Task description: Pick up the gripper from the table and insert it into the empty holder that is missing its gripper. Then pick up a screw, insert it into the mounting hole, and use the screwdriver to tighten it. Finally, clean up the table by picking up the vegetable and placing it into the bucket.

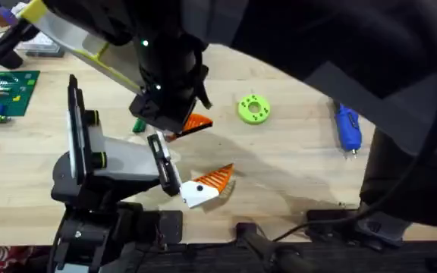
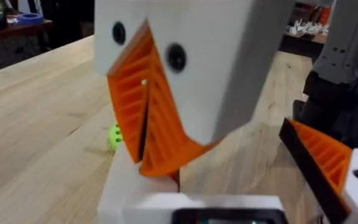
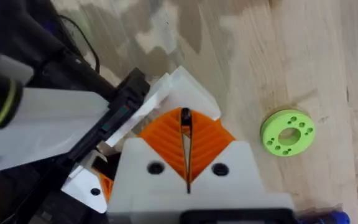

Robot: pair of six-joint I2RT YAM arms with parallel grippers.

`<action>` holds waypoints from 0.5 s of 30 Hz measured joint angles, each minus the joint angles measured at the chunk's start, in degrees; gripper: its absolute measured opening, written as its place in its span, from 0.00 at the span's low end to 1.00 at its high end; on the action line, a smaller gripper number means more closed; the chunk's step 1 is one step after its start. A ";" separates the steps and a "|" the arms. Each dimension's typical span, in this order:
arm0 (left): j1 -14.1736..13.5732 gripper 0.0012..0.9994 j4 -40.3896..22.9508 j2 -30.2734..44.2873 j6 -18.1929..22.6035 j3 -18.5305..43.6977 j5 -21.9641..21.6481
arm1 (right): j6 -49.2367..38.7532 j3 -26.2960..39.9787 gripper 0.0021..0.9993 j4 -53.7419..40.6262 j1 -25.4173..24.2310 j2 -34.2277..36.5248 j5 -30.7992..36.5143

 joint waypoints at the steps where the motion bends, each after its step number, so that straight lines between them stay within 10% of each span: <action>1: 0.00 0.99 0.00 0.00 0.00 0.00 0.00 | 0.00 0.00 0.01 0.00 0.00 0.00 0.00; 15: 0.00 0.99 -0.11 0.22 -1.18 0.00 0.07 | 0.00 0.00 0.01 0.00 0.00 0.92 0.07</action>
